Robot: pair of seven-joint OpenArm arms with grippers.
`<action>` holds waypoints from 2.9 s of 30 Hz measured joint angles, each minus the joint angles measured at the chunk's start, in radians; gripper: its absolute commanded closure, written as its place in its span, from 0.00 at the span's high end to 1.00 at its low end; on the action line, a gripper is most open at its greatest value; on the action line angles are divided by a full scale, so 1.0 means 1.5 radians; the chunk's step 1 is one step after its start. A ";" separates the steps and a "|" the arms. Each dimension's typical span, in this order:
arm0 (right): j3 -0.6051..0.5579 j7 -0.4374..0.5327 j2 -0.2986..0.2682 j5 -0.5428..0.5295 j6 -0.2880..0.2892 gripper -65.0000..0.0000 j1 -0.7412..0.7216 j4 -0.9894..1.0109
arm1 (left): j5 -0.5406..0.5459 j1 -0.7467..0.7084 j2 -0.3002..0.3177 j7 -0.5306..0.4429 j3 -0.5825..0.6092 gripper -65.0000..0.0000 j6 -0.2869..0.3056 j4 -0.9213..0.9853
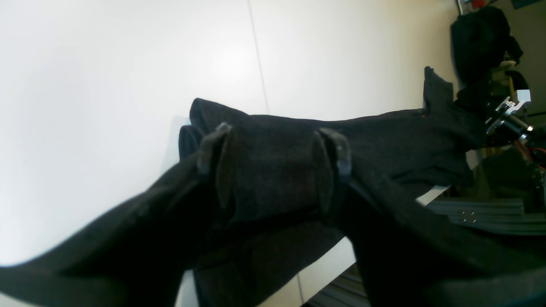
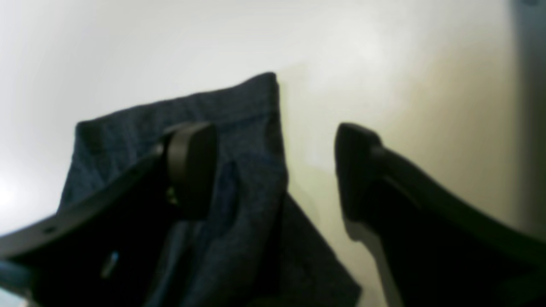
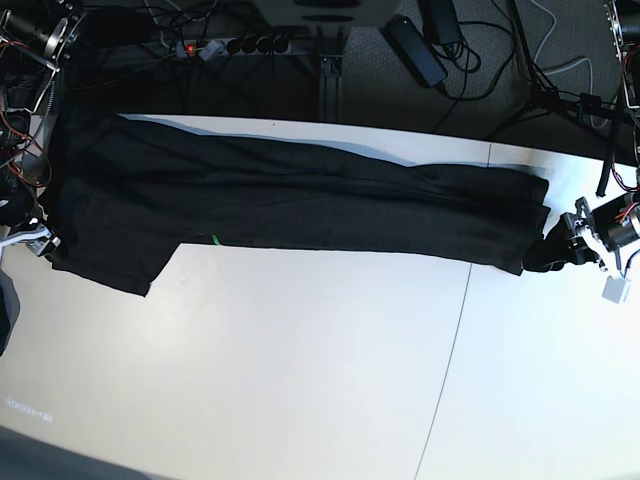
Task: Fold the T-shirt properly
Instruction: 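Reposition the right gripper along the shirt's sleeve end, then regrasp the strip end with the left gripper and tug it outward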
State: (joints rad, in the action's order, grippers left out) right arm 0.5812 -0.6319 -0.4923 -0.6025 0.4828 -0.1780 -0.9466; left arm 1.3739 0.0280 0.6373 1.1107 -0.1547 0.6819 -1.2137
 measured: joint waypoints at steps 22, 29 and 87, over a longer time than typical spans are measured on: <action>-0.066 -0.013 0.063 0.001 0.000 0.00 -0.049 -0.003 | 0.013 0.000 0.000 0.000 0.000 0.50 0.000 0.000; -0.068 -0.135 0.063 -0.068 0.001 0.00 -0.040 -0.147 | 0.033 0.000 0.000 0.000 0.000 0.50 0.000 0.000; 0.026 -0.118 0.081 -0.058 0.001 0.00 0.367 -0.715 | -0.056 -0.099 0.020 -0.079 -0.065 0.60 0.000 -0.052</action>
State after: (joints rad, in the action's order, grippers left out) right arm 0.6201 -0.8089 -0.3710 -0.6899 0.4843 0.3733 -2.0193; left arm 1.2900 -0.1211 0.6678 0.9924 -0.2527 0.6819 -1.2922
